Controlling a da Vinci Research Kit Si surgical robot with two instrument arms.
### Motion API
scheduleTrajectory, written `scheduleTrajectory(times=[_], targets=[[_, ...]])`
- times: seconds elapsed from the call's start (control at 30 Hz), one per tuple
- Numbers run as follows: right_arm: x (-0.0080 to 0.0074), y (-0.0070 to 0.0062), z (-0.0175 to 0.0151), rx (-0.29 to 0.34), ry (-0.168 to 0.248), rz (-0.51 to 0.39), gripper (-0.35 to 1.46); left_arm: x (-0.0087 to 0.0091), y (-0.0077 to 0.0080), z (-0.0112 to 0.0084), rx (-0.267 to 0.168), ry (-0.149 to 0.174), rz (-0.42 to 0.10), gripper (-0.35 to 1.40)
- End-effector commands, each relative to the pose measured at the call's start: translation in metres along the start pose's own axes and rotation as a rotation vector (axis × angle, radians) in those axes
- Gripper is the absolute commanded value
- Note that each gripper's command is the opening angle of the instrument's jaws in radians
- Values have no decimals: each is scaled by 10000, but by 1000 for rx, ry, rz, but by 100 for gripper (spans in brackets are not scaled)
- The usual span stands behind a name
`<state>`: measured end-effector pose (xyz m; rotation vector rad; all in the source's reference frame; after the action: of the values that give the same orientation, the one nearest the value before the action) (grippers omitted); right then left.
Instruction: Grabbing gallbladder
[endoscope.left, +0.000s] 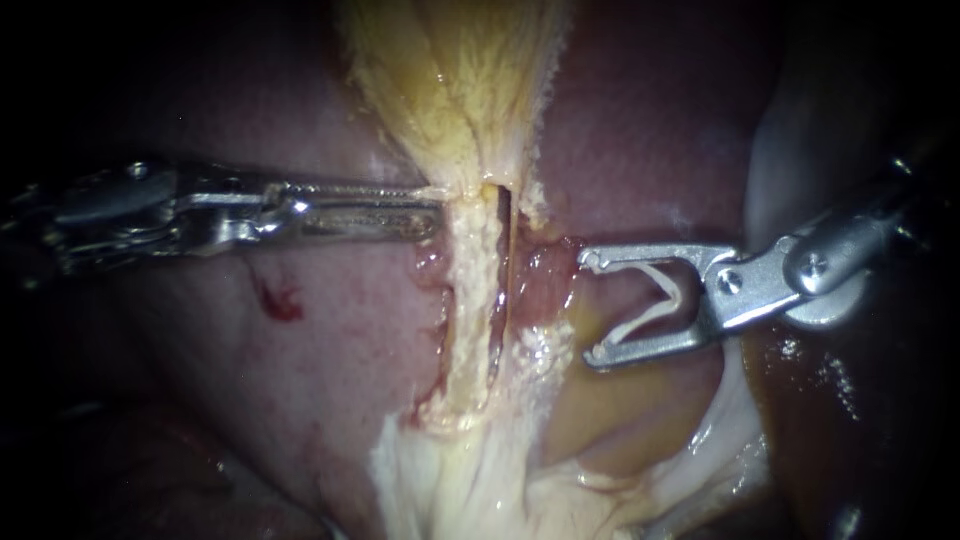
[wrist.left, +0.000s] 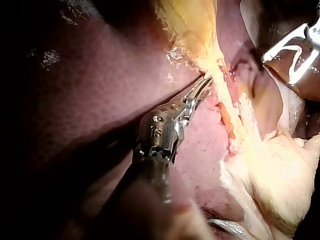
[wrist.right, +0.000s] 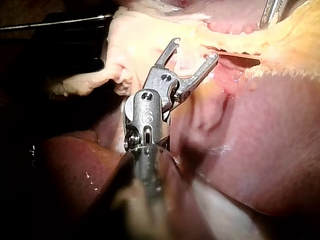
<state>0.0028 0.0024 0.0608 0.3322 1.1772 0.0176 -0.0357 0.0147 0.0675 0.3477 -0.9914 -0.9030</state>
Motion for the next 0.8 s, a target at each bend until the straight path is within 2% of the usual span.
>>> scheduleTrajectory(times=[0.03,0.13,0.3,0.37,0.57,0.7,0.8], targets=[[0,0,0,0,0,0,50,-1,0,-1,-2,0,-7,-35],[0,0,0,0,0,0,50,-6,0,-6,-9,1,-11,-35],[0,0,0,0,0,0,50,-20,-8,-18,-27,47,-20,-35],[0,0,0,0,0,0,50,-26,-13,-22,-29,53,-24,-35],[0,-1,0,0,0,0,50,-43,-24,-44,-25,57,-37,-35],[0,-1,-1,1,0,0,50,-57,-25,-68,-34,60,-47,-35],[0,-1,-1,1,0,0,50,-68,-23,-86,-44,50,-59,-35]])
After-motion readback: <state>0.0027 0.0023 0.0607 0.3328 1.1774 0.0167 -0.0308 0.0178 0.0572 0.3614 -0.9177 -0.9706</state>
